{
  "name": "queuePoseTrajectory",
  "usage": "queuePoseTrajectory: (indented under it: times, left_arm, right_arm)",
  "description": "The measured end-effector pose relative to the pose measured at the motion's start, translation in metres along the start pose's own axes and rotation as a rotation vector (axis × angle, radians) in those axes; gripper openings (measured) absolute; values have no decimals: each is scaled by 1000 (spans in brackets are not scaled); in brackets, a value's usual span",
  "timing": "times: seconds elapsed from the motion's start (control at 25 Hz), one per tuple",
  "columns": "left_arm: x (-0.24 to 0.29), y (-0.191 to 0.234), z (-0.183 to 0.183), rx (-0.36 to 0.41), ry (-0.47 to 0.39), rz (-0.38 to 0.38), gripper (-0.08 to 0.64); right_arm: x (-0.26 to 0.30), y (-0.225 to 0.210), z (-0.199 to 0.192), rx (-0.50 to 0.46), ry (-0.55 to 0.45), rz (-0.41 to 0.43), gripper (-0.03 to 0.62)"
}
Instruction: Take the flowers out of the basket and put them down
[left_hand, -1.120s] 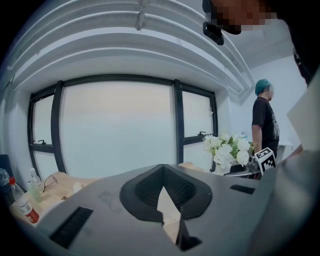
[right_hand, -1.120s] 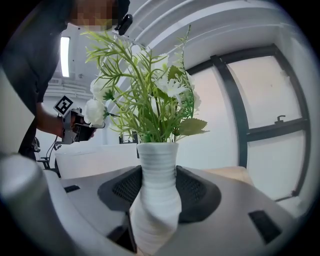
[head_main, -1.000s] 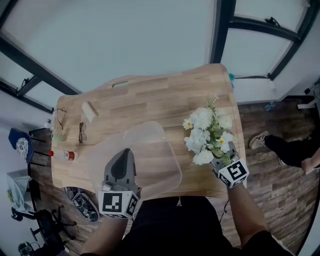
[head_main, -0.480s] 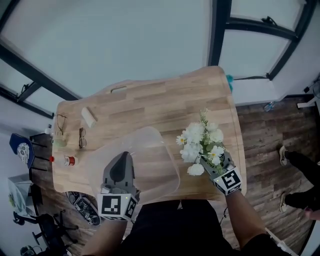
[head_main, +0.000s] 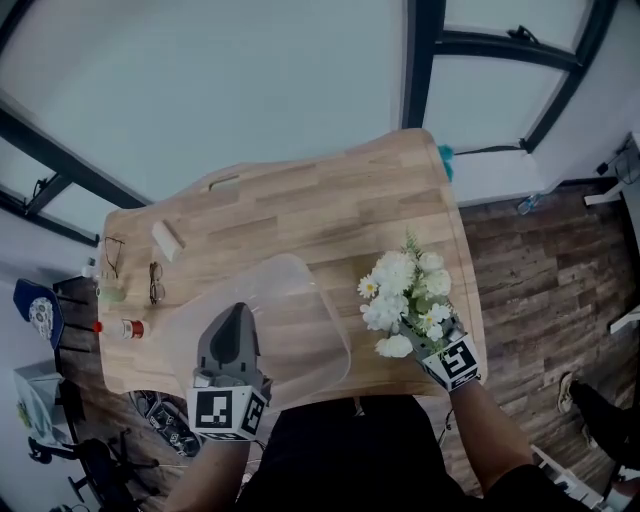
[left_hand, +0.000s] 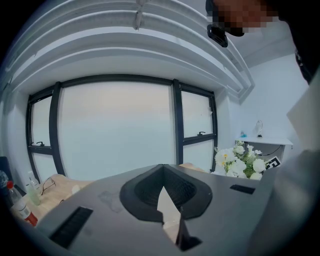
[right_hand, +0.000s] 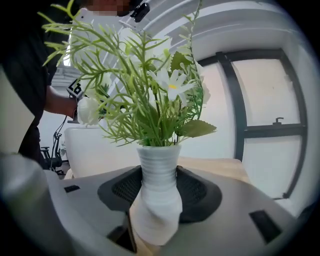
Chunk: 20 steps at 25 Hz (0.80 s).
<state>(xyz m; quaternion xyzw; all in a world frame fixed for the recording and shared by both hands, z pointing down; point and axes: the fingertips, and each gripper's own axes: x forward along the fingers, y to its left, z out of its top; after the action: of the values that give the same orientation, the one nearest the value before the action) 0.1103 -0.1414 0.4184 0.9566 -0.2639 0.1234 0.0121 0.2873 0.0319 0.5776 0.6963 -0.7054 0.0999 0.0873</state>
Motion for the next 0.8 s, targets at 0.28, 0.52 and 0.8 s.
queuePoseTrajectory:
  times: [0.28,0.52,0.8]
  left_arm:
    - [3,-11,-4,-9,-5,-91,5]
    - [-2,-17,-3,-6,-15,-160,4]
    - [-5,-29,8,8,-43,-228,5]
  right_arm:
    - [-6,3,-3,-5,35,-55,232]
    - [-14,7,-3,35,37,-109,257]
    - [-40,9,8,67,29,-173,281]
